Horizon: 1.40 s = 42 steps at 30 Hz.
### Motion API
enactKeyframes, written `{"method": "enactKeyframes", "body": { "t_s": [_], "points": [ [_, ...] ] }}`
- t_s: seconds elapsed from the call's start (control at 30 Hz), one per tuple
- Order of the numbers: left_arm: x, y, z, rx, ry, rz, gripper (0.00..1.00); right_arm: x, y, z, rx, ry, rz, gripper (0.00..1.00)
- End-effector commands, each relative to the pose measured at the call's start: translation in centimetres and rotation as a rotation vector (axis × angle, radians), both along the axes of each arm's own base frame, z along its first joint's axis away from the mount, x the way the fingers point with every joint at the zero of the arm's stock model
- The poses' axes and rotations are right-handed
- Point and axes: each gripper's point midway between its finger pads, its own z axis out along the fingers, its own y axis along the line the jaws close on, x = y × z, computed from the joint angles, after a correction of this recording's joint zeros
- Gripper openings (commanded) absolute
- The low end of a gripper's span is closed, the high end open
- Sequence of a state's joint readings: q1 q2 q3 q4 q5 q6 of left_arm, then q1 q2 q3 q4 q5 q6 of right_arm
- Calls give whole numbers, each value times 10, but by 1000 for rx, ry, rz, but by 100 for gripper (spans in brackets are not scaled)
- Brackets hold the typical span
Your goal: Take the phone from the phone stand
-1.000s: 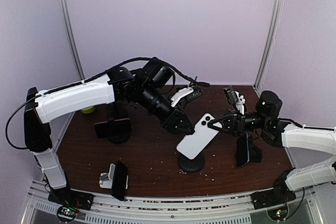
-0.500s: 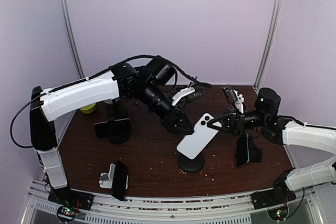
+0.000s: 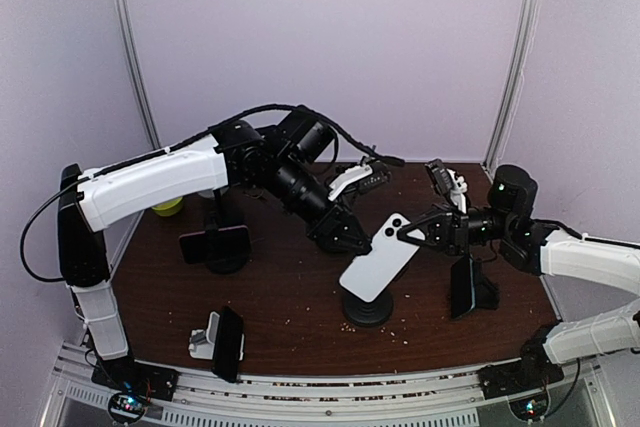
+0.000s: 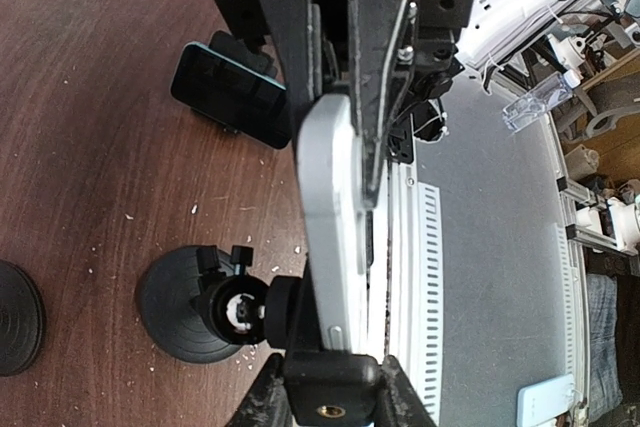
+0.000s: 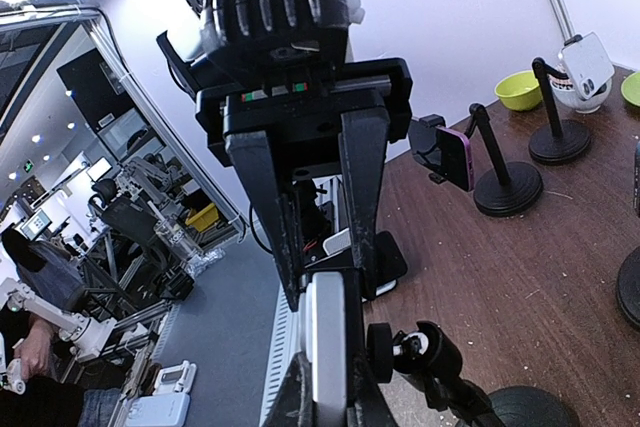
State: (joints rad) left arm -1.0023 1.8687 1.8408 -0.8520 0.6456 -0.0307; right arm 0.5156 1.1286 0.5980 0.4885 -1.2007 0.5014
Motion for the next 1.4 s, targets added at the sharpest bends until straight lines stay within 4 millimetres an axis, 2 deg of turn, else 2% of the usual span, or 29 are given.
{"method": "enactKeyframes", "body": {
  "t_s": [0.0, 0.83, 1.23, 1.37],
  "points": [
    [-6, 13, -6, 47, 16, -31, 0, 1, -12, 59, 112, -163, -36, 0],
    [-18, 34, -36, 171, 44, -63, 0, 10, -36, 91, 132, -249, -111, 0],
    [-13, 27, -26, 147, 25, -60, 0, 14, -34, 84, 113, -230, -101, 0],
    [-11, 21, -16, 117, 19, -54, 0, 15, -33, 81, 108, -226, -102, 0]
  ]
}}
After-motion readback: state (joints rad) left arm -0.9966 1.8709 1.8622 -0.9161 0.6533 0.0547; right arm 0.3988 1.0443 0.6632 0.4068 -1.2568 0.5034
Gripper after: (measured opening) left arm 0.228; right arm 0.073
